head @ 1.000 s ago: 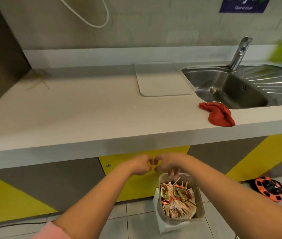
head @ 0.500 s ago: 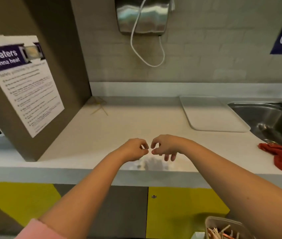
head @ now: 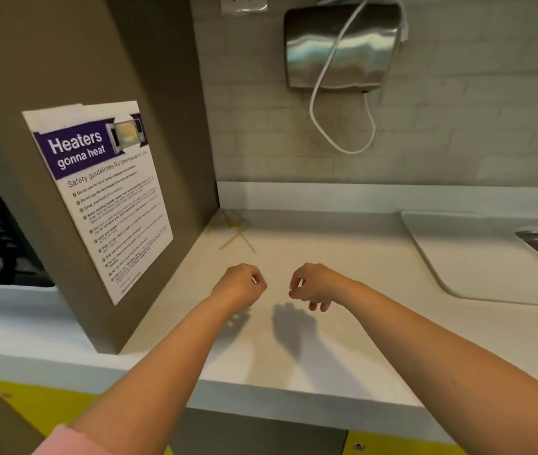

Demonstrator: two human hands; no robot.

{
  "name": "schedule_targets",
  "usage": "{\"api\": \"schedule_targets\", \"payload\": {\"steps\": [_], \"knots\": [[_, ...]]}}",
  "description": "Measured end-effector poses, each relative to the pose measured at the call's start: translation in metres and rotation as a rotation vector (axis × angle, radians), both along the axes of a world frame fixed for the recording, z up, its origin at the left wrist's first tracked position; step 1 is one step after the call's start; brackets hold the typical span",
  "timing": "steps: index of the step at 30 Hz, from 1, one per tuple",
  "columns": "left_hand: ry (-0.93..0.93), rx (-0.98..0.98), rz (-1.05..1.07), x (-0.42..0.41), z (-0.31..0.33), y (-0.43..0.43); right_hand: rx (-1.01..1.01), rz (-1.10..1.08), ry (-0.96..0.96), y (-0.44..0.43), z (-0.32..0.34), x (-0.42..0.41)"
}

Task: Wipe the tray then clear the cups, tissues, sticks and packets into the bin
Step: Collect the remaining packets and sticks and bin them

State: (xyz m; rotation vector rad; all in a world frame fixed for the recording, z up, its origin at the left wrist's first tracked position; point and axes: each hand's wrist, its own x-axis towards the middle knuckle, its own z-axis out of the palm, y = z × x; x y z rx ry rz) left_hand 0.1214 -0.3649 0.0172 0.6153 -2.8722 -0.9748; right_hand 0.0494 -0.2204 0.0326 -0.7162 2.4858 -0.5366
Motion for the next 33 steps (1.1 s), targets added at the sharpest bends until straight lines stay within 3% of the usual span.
{"api": "schedule_targets", "payload": {"steps": [14,24,28,33], "knots": [[0.022,0.027,0.398,-0.119,-0.019,-0.069,-0.011,0.110,-0.035,-0.064,-0.016,-0.140],[-0.004,0.019,0.515,-0.178,-0.045,-0.112,-0.013,0.136,-0.079,-0.114,-0.027,-0.191],[-0.007,-0.065,0.526,-0.206,-0.054,-0.127,0.010,0.133,-0.057,-0.130,-0.032,-0.204],[-0.109,-0.318,0.439,-0.232,-0.066,-0.136,0.020,0.118,-0.054,-0.144,-0.040,-0.220]]}}
